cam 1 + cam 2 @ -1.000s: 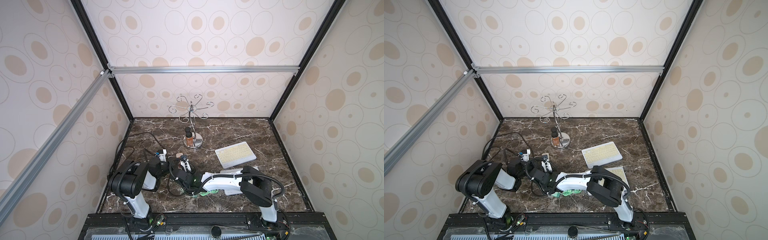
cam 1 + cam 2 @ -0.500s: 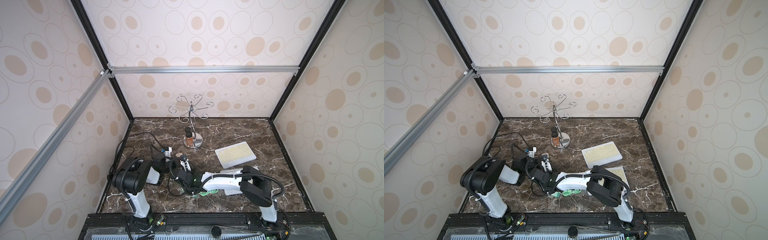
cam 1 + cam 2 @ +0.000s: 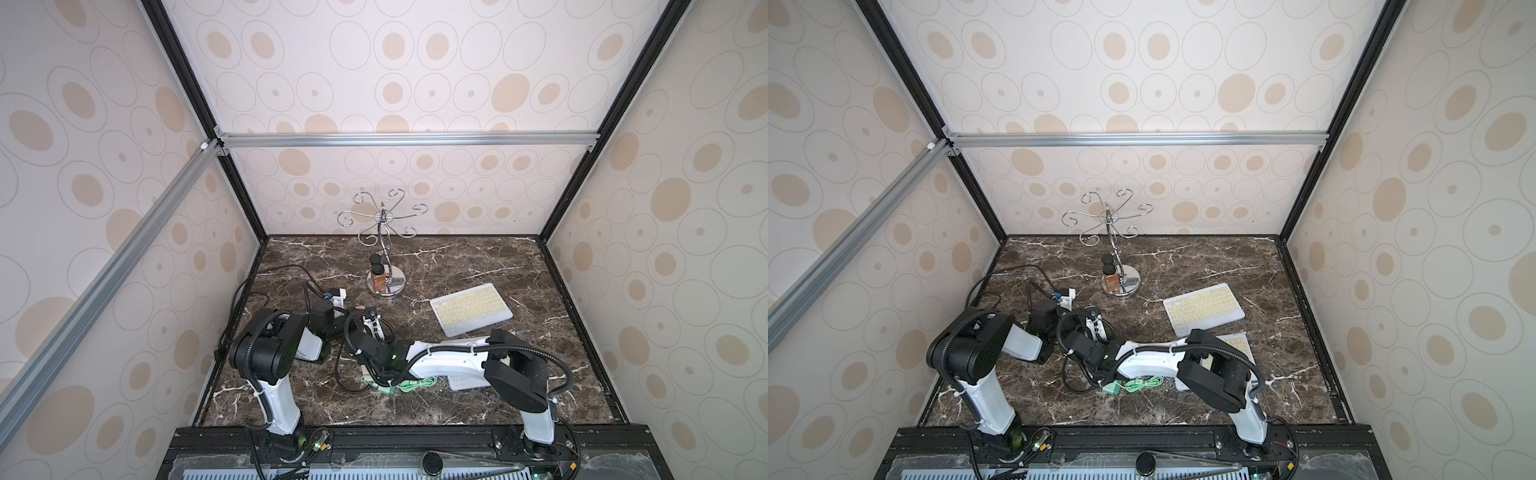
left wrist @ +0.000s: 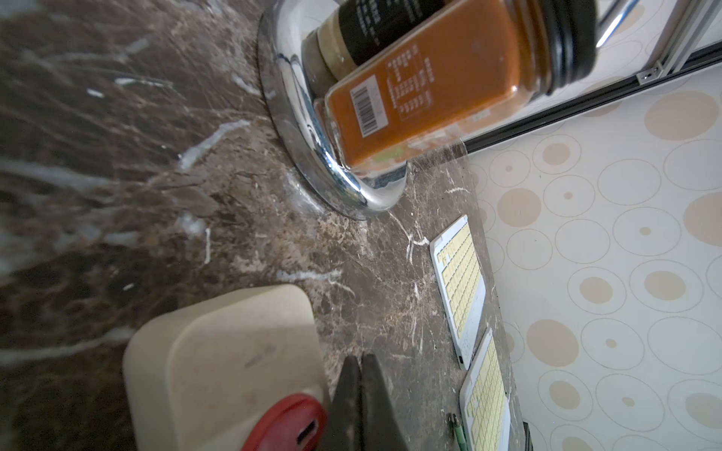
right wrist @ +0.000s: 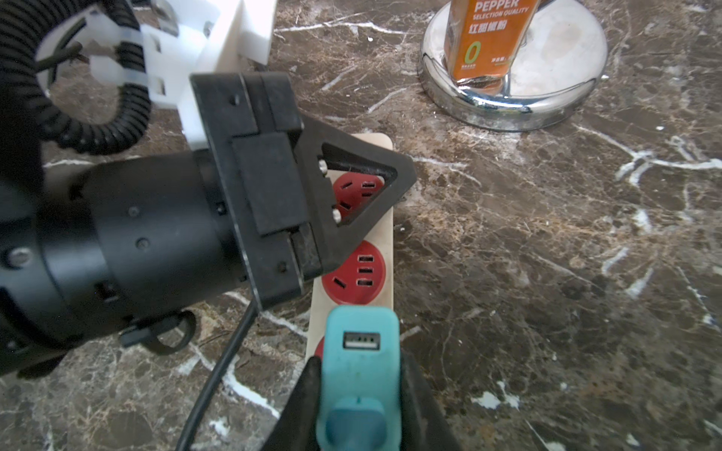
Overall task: Unplug the wireless keyboard
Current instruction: Remove the plug from the socket.
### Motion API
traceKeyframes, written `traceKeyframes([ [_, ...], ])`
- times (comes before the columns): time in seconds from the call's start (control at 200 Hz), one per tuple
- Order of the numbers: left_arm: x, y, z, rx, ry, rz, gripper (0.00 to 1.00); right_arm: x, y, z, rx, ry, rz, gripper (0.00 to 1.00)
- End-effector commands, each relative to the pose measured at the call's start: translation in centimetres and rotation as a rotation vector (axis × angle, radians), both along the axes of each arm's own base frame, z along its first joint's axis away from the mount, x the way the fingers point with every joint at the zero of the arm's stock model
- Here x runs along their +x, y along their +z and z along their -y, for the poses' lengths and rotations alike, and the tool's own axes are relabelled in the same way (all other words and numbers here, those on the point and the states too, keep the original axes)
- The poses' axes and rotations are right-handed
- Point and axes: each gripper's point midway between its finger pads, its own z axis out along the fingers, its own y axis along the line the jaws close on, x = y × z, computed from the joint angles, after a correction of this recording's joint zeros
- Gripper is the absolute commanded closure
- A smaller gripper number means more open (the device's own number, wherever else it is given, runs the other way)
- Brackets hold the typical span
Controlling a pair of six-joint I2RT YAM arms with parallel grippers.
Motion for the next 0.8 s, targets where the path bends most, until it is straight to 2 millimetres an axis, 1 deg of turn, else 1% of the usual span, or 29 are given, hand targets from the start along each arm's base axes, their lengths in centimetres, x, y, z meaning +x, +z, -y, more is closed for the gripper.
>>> traceKeyframes([
  [0.0,-3.5,-6.8,-2.0,0.142,0.046,-0.248,1.0,0.4,-1.5,0.3,-0.034,-0.027,-0.019,1.0],
  [0.065,-3.5,-7.1,-2.1,0.149,0.05,-0.255,1.0,0.4,-1.5,-0.3,0.05,0.013,-0.055,1.0],
  [0.11,-3.6,-7.4,-2.2,0.16,0.051,-0.265,1.0,0.3,-1.8,-0.4,0.116,0.03,-0.084,1.0],
  [0.16,-3.6,-7.7,-2.3,0.164,0.055,-0.276,1.0,0.3,-1.4,-0.5,0.16,0.043,-0.079,1.0],
  [0.225,-3.7,-8.0,-2.4,0.167,0.061,-0.287,1.0,0.3,-1.2,-0.4,0.137,0.047,-0.07,1.0],
  [0.295,-3.8,-8.3,-2.5,0.173,0.063,-0.298,1.0,0.3,-1.4,-0.1,0.07,0.033,-0.081,1.0],
  [0.435,-3.9,-8.7,-2.9,0.189,0.079,-0.313,1.0,0.8,-1.3,0.1,-0.031,0.0,-0.039,1.0],
  [0.555,-3.9,-8.9,-2.9,0.19,0.082,-0.319,1.0,1.2,-1.4,0.3,-0.05,-0.018,-0.03,1.0],
  [0.615,-4.0,-8.9,-2.8,0.184,0.08,-0.318,1.0,1.2,-1.9,0.0,0.009,0.008,-0.081,1.0],
  [0.665,-4.0,-8.9,-2.8,0.181,0.079,-0.318,1.0,1.1,-2.5,-0.5,0.106,0.038,-0.135,1.0],
  [0.72,-4.0,-8.8,-2.6,0.171,0.075,-0.315,1.0,1.0,-2.6,-0.9,0.207,0.063,-0.159,1.0],
  [0.76,-4.0,-8.8,-2.6,0.168,0.075,-0.315,1.0,0.9,-2.6,-1.0,0.239,0.07,-0.16,1.0],
  [0.795,-4.0,-8.8,-2.6,0.167,0.075,-0.313,1.0,1.0,-2.6,-0.8,0.233,0.064,-0.157,1.0],
])
